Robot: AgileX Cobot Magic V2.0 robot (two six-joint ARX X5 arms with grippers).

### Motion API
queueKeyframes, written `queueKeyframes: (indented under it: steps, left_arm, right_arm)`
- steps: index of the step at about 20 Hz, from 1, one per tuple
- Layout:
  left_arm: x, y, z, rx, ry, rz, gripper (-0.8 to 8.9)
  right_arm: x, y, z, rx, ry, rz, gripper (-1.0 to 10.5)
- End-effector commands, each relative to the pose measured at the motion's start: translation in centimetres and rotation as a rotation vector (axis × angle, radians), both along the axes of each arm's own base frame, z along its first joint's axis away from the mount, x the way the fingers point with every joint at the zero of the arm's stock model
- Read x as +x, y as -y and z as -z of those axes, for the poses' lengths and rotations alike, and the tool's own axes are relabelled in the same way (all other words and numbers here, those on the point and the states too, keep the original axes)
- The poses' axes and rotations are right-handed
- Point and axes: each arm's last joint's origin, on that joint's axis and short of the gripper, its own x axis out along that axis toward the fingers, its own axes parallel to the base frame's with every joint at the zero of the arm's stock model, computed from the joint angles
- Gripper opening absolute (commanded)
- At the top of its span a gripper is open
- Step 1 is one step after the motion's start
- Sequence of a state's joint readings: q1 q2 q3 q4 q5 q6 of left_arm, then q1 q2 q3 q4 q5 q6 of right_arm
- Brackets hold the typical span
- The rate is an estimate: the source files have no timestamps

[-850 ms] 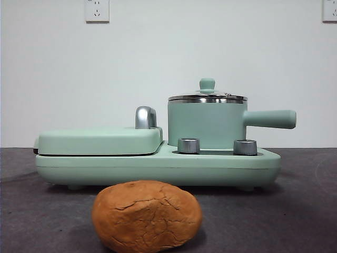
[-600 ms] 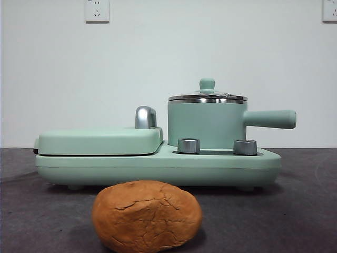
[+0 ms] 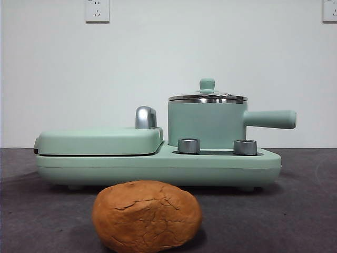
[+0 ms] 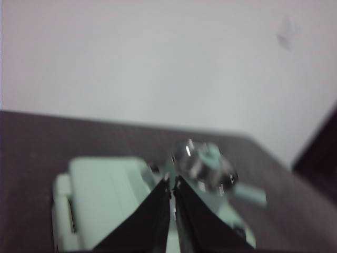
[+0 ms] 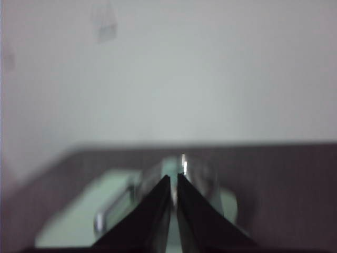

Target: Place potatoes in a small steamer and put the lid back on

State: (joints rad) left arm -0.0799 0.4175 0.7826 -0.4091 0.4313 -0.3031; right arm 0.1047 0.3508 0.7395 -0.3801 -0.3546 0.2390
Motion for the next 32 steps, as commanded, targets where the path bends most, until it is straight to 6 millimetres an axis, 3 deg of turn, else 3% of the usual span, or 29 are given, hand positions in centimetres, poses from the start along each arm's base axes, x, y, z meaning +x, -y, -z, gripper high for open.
queueKeyframes:
  steps: [1, 9, 12, 14, 17, 27, 32]
  left_arm:
    - [0.2, 0.5, -0.6, 0.204, 0.058, 0.092, 0.15]
    - [0.8, 1.8, 0.4, 0.502, 0.035, 0.287, 0.16]
    - [0.9, 2.1, 0.9, 0.576, 0.039, 0.344, 0.42]
    - [0.9, 2.3, 0.9, 0.583, 0.047, 0.361, 1.46]
    - [0.9, 2.4, 0.8, 0.580, 0.062, 0.362, 3.39]
    - [1.8, 2.7, 0.8, 0.511, 0.008, 0.354, 3.42]
    - [3.2, 3.5, 0.6, 0.473, -0.002, 0.353, 3.42]
  right_arm:
    - [0.1, -0.4, 0.3, -0.229, -0.005, -0.076, 0.2]
    - [0.5, -1.4, 2.4, -0.430, -0.184, -0.215, 0.2]
    - [0.6, -1.5, 2.8, -0.479, -0.212, -0.219, 1.1]
    - [0.6, -1.6, 2.9, -0.498, -0.210, -0.221, 2.4]
    - [0.6, -1.6, 2.9, -0.506, -0.202, -0.217, 3.4]
    - [0.7, -1.5, 2.9, -0.511, -0.215, -0.168, 3.4]
    - [1.8, -1.8, 2.8, -0.497, -0.234, -0.140, 3.4]
